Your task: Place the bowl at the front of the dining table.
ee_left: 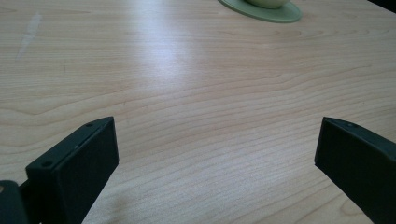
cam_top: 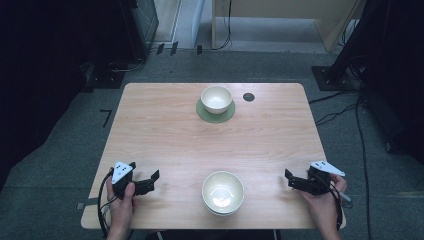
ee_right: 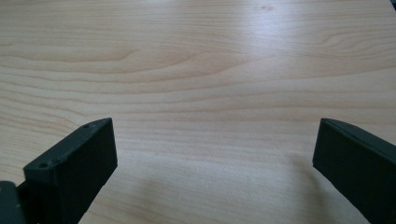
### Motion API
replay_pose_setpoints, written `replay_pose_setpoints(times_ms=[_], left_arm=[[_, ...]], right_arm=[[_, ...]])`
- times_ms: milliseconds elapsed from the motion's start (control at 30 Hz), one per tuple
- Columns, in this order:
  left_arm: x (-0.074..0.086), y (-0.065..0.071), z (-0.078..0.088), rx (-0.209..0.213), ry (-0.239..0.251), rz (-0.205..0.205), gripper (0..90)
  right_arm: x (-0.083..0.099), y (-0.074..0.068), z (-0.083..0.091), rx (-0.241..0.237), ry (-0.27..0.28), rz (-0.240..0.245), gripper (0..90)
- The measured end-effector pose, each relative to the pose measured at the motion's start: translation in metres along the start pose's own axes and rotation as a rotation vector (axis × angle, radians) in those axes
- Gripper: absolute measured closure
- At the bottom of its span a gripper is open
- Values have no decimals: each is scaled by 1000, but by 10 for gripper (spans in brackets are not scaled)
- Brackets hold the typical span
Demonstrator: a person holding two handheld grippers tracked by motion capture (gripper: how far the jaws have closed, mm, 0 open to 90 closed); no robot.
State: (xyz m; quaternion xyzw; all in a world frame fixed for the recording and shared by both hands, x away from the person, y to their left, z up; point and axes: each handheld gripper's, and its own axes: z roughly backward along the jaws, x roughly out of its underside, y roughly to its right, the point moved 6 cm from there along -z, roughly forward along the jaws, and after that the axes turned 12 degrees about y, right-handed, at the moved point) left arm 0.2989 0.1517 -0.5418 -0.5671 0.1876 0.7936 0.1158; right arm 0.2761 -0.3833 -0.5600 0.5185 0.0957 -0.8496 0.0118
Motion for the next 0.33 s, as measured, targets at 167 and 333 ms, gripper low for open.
replay_pose_setpoints(times_ms=[167, 333], left_arm=[[0, 0, 0, -1, 0, -1, 0], [0, 0, 0, -2, -3, -7, 0]], right_arm=[[4, 8, 9, 15, -4, -6, 2], [5, 14, 17, 8, -14, -43, 3]])
